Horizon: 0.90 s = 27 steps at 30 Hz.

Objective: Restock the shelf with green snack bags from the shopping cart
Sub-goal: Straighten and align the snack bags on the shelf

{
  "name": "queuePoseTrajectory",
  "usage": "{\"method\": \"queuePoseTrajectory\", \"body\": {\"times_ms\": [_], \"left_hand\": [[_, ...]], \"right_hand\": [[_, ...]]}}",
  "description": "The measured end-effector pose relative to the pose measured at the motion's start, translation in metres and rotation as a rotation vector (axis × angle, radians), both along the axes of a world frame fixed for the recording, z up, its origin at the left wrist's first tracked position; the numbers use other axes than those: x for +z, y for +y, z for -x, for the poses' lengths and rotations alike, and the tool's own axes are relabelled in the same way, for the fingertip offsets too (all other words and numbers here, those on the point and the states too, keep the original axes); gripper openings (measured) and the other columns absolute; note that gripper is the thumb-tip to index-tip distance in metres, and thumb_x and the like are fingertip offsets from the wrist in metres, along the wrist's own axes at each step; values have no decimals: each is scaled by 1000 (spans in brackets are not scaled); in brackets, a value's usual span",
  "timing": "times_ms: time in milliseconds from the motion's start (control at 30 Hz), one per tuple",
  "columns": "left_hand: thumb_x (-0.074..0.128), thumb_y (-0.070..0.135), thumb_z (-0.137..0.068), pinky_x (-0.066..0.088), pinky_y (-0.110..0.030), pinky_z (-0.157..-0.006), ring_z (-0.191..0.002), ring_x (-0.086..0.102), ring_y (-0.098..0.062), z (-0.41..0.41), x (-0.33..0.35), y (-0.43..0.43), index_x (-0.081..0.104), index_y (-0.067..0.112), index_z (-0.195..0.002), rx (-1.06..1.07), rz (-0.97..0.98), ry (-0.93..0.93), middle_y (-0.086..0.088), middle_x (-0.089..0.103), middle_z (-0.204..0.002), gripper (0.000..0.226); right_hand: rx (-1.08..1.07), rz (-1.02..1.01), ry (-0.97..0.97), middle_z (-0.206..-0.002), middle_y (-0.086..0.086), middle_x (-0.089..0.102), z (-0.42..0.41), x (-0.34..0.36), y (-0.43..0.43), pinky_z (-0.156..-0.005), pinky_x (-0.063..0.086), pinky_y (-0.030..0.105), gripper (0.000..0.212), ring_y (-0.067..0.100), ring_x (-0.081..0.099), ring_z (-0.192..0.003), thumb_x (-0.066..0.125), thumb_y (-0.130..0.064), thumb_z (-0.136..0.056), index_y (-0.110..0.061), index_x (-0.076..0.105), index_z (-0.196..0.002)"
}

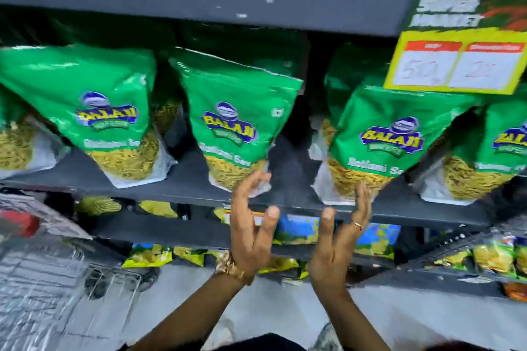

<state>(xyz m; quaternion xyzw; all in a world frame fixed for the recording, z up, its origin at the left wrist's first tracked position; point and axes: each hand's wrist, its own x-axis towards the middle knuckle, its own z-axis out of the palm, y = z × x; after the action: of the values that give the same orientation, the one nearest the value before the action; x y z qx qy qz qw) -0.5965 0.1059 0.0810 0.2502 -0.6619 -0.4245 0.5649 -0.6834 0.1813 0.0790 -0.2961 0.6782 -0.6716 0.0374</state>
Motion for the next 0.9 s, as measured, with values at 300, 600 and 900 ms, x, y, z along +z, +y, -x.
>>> {"method": "queuePoseTrajectory", "body": {"times_ms": [300, 600, 900], "left_hand": [[41, 66, -83, 29, -38, -120, -143, 34, -8, -30, 6, -105, 23, 27, -147, 94, -346, -62, -2, 30, -158, 77], [42, 80, -78, 45, -52, -107, -115, 63, -10, -25, -9, -124, 65, 47, -106, -47, -485, -41, 16, 70, -114, 49], [45, 84, -72, 49, -43, -104, -115, 63, -5, -23, -4, -118, 55, 43, -119, -133, -498, -83, 17, 68, -119, 63]], "right_hand": [[231, -15, -296, -162, -12, 15, -49, 7, -93, -120, 13, 13, 124, 5, 16, -151, 35, -98, -60, -22, 17, -156], [339, -44, -352, -120, -17, 70, -25, 1, -124, -106, 47, 37, 52, 2, 63, -117, 39, -72, -87, -38, 63, -119], [208, -211, -173, -138, -8, 61, 3, -11, -137, -119, 25, 60, 65, 18, 49, -138, 27, -86, -82, -47, 56, -125]]}}
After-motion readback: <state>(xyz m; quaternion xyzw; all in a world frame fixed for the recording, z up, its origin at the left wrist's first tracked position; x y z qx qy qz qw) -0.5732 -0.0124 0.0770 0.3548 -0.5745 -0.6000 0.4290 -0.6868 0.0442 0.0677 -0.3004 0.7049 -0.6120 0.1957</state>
